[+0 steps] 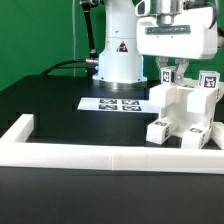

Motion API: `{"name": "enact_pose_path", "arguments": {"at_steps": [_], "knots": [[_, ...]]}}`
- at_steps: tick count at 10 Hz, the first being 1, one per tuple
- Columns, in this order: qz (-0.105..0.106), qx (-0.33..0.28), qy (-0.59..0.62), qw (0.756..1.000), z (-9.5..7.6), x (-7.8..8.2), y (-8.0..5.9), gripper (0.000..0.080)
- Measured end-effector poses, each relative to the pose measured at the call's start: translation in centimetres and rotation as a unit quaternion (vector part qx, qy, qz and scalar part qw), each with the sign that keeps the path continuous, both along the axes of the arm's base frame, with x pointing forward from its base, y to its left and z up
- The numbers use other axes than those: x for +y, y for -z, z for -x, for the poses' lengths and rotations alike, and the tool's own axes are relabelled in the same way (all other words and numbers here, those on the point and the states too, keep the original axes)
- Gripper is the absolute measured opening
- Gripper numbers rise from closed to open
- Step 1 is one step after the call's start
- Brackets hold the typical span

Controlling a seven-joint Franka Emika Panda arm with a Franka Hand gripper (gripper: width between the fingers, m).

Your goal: Assemble chair

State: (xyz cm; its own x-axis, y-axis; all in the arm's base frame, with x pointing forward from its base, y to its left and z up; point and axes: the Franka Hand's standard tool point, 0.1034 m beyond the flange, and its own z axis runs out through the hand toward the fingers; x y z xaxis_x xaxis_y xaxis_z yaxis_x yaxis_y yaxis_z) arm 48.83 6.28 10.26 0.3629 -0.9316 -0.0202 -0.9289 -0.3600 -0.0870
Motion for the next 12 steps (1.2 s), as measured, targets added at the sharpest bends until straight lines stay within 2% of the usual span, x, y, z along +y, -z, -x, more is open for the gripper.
{"name": "enact_pose_path", "arguments": {"at_steps": [4, 7, 10, 12], "knots": [[-0.012, 0.005, 0.106, 0.994, 0.01, 0.20, -0.01, 0.0271], [-0.022, 0.009, 0.196, 0.980, 0.01, 0.35, -0.01, 0.0271], [-0.031, 0.013, 0.275, 0.961, 0.01, 0.55, 0.00, 0.0271], [-0.040, 0.018, 0.345, 0.938, 0.02, 0.74, 0.01, 0.0271]]}}
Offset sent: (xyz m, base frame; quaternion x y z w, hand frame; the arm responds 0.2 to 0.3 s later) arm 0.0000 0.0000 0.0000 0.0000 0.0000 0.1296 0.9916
